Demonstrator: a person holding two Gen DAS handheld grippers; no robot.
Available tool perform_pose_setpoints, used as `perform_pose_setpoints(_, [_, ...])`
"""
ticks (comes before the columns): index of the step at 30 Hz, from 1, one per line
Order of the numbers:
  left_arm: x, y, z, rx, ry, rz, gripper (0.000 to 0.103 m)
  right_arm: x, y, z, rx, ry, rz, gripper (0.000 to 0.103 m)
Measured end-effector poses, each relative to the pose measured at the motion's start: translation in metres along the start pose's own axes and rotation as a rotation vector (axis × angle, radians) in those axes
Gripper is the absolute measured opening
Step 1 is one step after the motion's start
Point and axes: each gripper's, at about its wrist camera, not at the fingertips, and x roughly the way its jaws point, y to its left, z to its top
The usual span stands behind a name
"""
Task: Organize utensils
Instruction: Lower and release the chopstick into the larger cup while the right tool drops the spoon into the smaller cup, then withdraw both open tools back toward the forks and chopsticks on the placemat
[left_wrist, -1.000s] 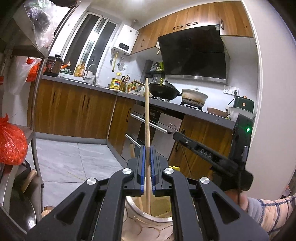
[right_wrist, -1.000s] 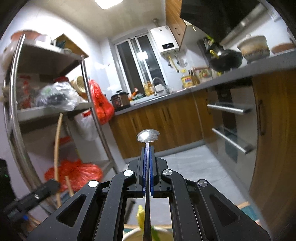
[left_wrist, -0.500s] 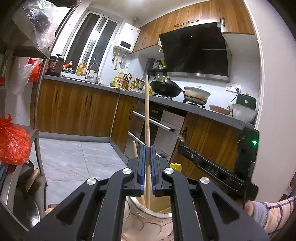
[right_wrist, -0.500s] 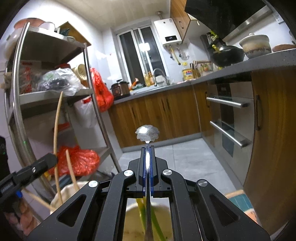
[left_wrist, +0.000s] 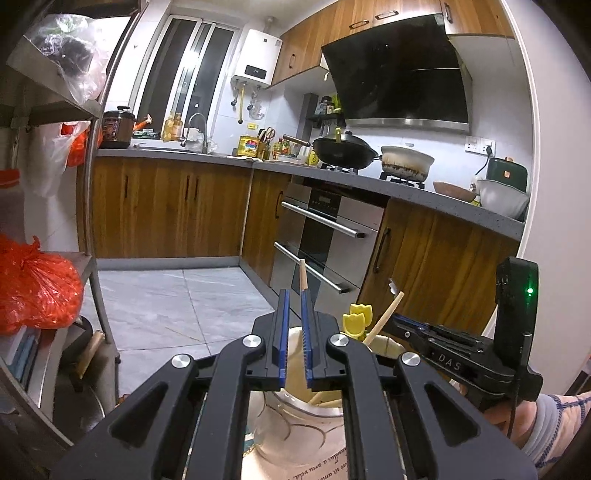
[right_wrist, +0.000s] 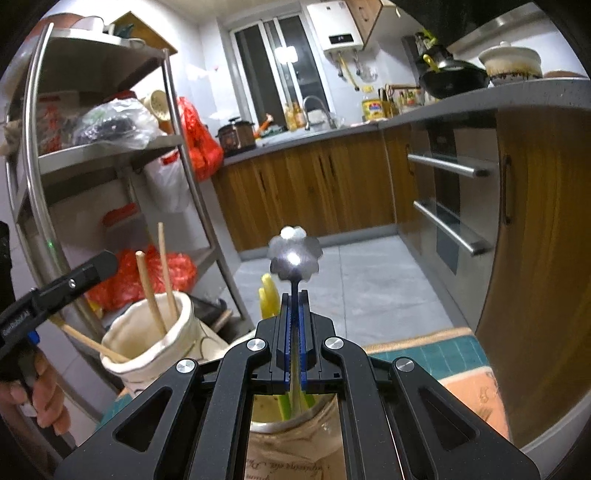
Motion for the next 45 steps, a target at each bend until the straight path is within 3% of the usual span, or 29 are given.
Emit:
perform_pose_setpoints(1, [-0.001, -0.001, 0.001, 0.001, -0.001, 0.004, 0.007, 0.000, 0.000, 0.000, 0.001, 0.011, 0.002, 0.009])
perform_pose_setpoints(3, [-0.004, -0.002, 0.002, 0.007, 0.001, 0.014, 0.011, -0.002, 0.000, 0.002, 0.003, 0.010, 0.005, 0.027])
perform_pose_setpoints(5, [-0.008, -0.003, 0.005, 0.013, -0.001, 0.025, 0.029, -0.008, -0.002, 0.004, 0.011, -0.002, 0.009, 0.030])
perform_pose_setpoints(7, [-0.013, -0.005, 0.007, 0.023, -0.005, 0.031, 0.032, -0.015, -0.003, 0.008, 0.019, -0.012, 0.014, 0.034])
perform_pose_setpoints(9, [-0.017, -0.007, 0.009, 0.030, -0.004, 0.042, 0.037, -0.023, -0.005, 0.012, 0.029, -0.020, 0.025, 0.046])
perform_pose_setpoints(11, [-0.021, -0.009, 0.012, 0.037, -0.007, 0.053, 0.056, -0.035, -0.006, 0.017, 0.032, -0.029, 0.037, 0.058])
perform_pose_setpoints(14, [-0.030, -0.015, 0.015, 0.053, -0.022, 0.066, 0.073, -0.053, -0.007, 0.023, 0.035, -0.051, 0.067, 0.082])
perform_pose_setpoints(17, [-0.037, -0.023, 0.018, 0.074, -0.029, 0.086, 0.085, -0.072, -0.009, 0.027, 0.026, -0.072, 0.090, 0.095])
perform_pose_setpoints(20, [-0.045, -0.030, 0.021, 0.088, -0.031, 0.092, 0.097, -0.089, -0.010, 0.031, -0.002, -0.080, 0.090, 0.098])
perform_pose_setpoints(33, [-0.070, -0.071, 0.012, 0.130, 0.000, 0.112, 0.097, -0.145, -0.042, 0.030, -0.052, -0.088, -0.047, 0.098])
perform_pose_setpoints(45, [-0.048, -0.090, -0.039, 0.137, 0.165, 0.118, 0.097, -0.130, -0.086, -0.017, -0.056, 0.090, -0.203, 0.098])
